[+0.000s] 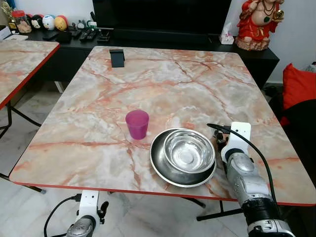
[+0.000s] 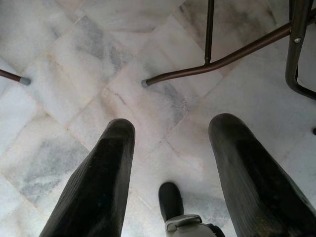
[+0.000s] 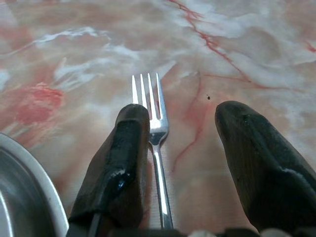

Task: Setting the table

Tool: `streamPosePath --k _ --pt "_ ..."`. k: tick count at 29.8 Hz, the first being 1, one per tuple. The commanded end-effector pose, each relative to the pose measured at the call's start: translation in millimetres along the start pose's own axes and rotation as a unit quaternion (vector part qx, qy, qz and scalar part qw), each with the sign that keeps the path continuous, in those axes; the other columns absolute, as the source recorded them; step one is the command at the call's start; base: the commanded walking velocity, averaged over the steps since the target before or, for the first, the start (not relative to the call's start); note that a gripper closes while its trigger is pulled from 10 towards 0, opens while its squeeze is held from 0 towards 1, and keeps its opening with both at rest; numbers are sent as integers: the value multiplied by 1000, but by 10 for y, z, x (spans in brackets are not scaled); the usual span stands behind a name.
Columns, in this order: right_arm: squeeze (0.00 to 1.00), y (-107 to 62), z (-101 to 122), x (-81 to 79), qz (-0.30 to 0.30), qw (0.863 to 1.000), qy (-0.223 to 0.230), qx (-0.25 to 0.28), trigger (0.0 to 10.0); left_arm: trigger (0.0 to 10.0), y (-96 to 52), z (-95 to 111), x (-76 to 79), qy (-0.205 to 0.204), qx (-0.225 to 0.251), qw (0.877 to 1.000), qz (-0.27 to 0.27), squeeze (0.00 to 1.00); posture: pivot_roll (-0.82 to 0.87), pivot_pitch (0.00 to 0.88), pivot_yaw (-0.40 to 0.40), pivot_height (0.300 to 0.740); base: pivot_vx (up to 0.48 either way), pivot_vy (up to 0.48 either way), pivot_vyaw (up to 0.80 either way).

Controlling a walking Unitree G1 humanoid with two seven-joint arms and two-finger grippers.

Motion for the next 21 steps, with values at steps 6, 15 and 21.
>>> streamPosePath --k 6,15,21 --pt "0 4 56 -83 17 1000 -1 2 10000 10000 4 -9 6 9 -7 1000 -3 0 -59 0 -32 740 0 0 0" --pt "0 -2 56 -143 31 1000 1 3 10000 10000 4 -10 13 8 -8 1000 -3 0 -57 0 -35 740 0 0 0" --pt "0 -4 73 -158 36 999 2 6 10000 10000 4 -8 15 7 -7 1000 -3 0 -59 0 -35 740 0 0 0"
Point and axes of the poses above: a point about 5 cm out from each wrist's last joint towards the gripper, its own y axis pointing out of the wrist towards the gripper, its own z axis along the axis of the wrist's last joint, x = y × z, the point moved 2 cm from there along y, pointing out of the wrist towards the gripper, and after that the axes turned 13 degrees about y, right-handed, at the moved point
